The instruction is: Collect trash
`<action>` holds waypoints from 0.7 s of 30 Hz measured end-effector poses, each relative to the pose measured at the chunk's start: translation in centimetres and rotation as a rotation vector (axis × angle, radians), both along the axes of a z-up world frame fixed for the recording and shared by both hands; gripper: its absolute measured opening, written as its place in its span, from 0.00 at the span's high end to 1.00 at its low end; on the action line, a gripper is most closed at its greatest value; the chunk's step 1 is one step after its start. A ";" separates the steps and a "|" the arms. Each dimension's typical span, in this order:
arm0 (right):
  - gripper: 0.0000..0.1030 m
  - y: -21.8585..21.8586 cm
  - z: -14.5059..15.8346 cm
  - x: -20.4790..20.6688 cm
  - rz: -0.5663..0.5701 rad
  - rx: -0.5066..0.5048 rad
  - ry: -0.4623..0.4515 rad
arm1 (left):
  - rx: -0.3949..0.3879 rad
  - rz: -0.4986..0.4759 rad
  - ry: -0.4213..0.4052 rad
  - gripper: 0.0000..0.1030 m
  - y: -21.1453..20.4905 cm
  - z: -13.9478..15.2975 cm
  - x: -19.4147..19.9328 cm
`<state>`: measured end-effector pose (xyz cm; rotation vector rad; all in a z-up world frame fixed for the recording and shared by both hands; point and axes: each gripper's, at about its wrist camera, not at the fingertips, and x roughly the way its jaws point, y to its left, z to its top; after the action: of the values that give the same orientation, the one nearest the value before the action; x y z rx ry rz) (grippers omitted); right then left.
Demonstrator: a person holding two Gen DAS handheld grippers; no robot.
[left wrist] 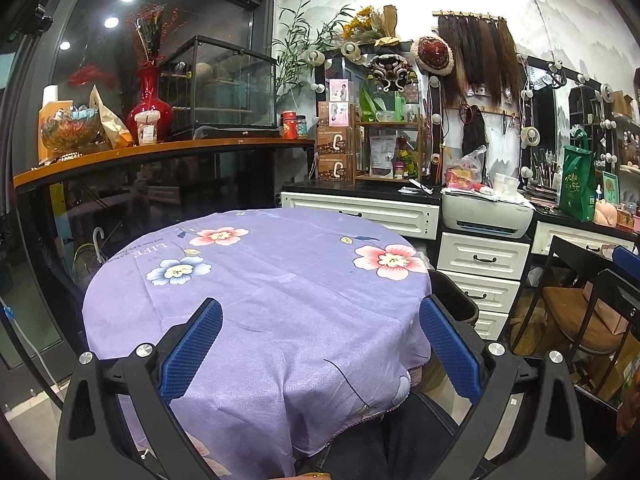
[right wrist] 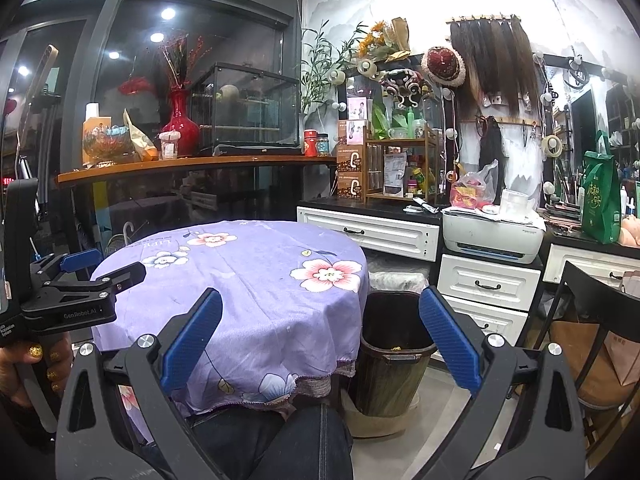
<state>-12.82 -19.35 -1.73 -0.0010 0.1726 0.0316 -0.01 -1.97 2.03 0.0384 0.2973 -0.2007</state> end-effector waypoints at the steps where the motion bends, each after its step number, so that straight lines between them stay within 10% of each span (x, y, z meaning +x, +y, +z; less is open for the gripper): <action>1: 0.06 0.0 0.0 0.0 0.001 0.000 0.000 | 0.000 -0.001 0.000 0.05 0.0 0.0 0.0; 21: 0.06 -0.2 -0.3 0.1 0.003 0.001 0.009 | 0.004 0.008 -0.007 0.05 -0.2 0.3 -0.2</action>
<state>-12.68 -19.52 -2.06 -0.0001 0.1812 0.0346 -0.25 -2.19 2.36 0.0424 0.2912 -0.1924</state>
